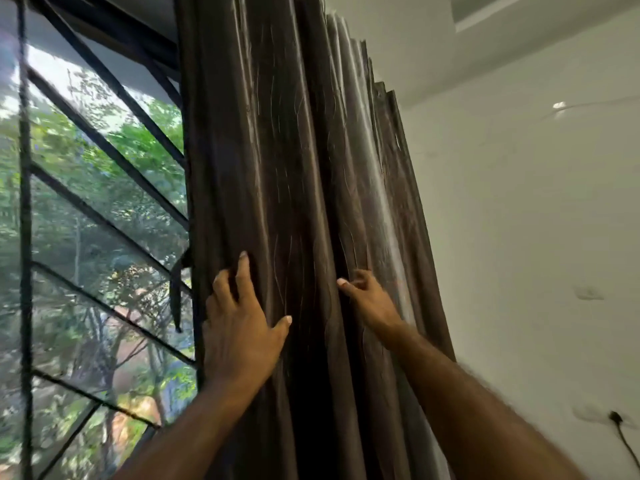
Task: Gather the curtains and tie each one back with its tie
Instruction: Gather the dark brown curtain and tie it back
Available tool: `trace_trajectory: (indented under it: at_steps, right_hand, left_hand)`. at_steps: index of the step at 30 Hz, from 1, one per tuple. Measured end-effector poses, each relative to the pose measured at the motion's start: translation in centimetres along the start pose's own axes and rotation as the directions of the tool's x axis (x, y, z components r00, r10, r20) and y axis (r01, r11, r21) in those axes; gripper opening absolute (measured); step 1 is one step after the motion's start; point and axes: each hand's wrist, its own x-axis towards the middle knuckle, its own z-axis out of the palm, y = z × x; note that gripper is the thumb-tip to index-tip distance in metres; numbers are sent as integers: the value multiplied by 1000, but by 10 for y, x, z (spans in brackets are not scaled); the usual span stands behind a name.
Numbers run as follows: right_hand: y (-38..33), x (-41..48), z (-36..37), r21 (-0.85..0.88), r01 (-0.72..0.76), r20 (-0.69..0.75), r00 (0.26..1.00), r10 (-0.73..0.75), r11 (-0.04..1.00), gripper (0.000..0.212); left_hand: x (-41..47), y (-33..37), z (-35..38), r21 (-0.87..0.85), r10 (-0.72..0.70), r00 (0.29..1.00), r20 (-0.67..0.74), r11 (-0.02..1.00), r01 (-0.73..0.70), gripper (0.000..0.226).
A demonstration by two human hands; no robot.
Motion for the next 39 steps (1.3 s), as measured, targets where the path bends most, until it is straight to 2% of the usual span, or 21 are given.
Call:
trace_trajectory:
  at_steps: [1, 3, 6, 8, 10, 12, 14, 15, 17, 18, 19, 20, 21, 22, 25, 27, 30, 33, 34, 36, 39]
  right_hand:
    - [5, 8, 7, 1, -3, 58, 998, 3, 1000, 64]
    - [12, 17, 24, 2, 44, 101, 994, -44, 999, 51]
    - [20, 25, 48, 54, 166, 81, 982, -170, 985, 26]
    - [25, 28, 61, 121, 205, 143, 965, -221, 971, 33]
    - [23, 28, 68, 155, 240, 212, 939, -269, 959, 45]
    - [21, 33, 69, 182, 236, 319, 904, -284, 955, 53]
    - [18, 38, 61, 178, 213, 391, 880, -268, 961, 51]
    - [18, 44, 56, 151, 214, 331, 909, -253, 965, 45]
    - [23, 64, 42, -31, 225, -55, 973, -226, 974, 33]
    - [28, 75, 32, -169, 172, -235, 949, -209, 971, 38]
    - [29, 82, 22, -261, 59, -334, 931, -147, 963, 56]
    - [32, 91, 16, -219, -63, -360, 933, -21, 974, 78]
    - [37, 100, 11, -115, -129, -321, 943, 86, 985, 98]
    - [41, 107, 7, 5, -133, -263, 956, 129, 991, 104]
    - [40, 112, 2, 198, -23, -106, 993, 45, 980, 54]
    - [31, 111, 4, 266, 32, -12, 999, -30, 963, 39]
    - [13, 111, 10, 239, 143, -1, 989, -147, 960, 16]
    - [-2, 113, 19, 129, 210, -13, 978, -210, 969, 55]
    - [-11, 111, 25, 128, 210, 13, 977, -213, 969, 58]
    - [-29, 101, 44, 150, 220, 57, 971, -230, 964, 53]
    - [-64, 70, 91, 128, 348, 35, 934, -355, 929, 49]
  left_hand:
    - [2, -2, 6, 0, 32, 999, 4, 999, -32, 115]
    - [7, -7, 15, 13, 104, 995, 2, 994, -104, 111]
    - [22, -4, 28, 47, 120, 993, -5, 992, -120, 81]
    - [35, 3, 36, 35, -2, 1000, -2, 999, 3, 57]
    - [49, 9, 45, 102, -99, 995, 13, 990, 97, 68]
    - [62, 12, 52, 149, -125, 992, 11, 981, 122, 65]
    - [70, 13, 57, 161, -119, 992, 47, 981, 110, 45]
    - [74, 12, 58, 157, -117, 991, 63, 982, 106, 35]
    - [80, 8, 58, 123, -148, 985, 83, 983, 138, 24]
    - [81, 6, 58, 103, -163, 982, 92, 983, 154, 23]
    - [82, 4, 57, 86, -181, 979, 98, 981, 173, 24]
    - [84, 1, 57, 75, -194, 976, 98, 980, 187, 25]
    - [86, -1, 55, 61, -198, 976, 91, 979, 193, 24]
    - [87, -2, 53, 48, -199, 977, 78, 979, 196, 22]
    - [88, -2, 44, 27, -202, 979, 32, 979, 201, 17]
    - [88, 0, 38, 31, -194, 981, -6, 980, 194, 19]
    - [89, 1, 31, 15, -189, 982, -25, 982, 189, 21]
    - [89, 0, 27, 4, -187, 982, -19, 982, 187, 24]
    - [89, -1, 25, 7, -183, 983, -20, 983, 184, 26]
    - [87, -5, 15, 1, -182, 983, -26, 983, 182, 26]
    - [84, -18, -10, -6, -176, 983, -45, 984, 176, 26]
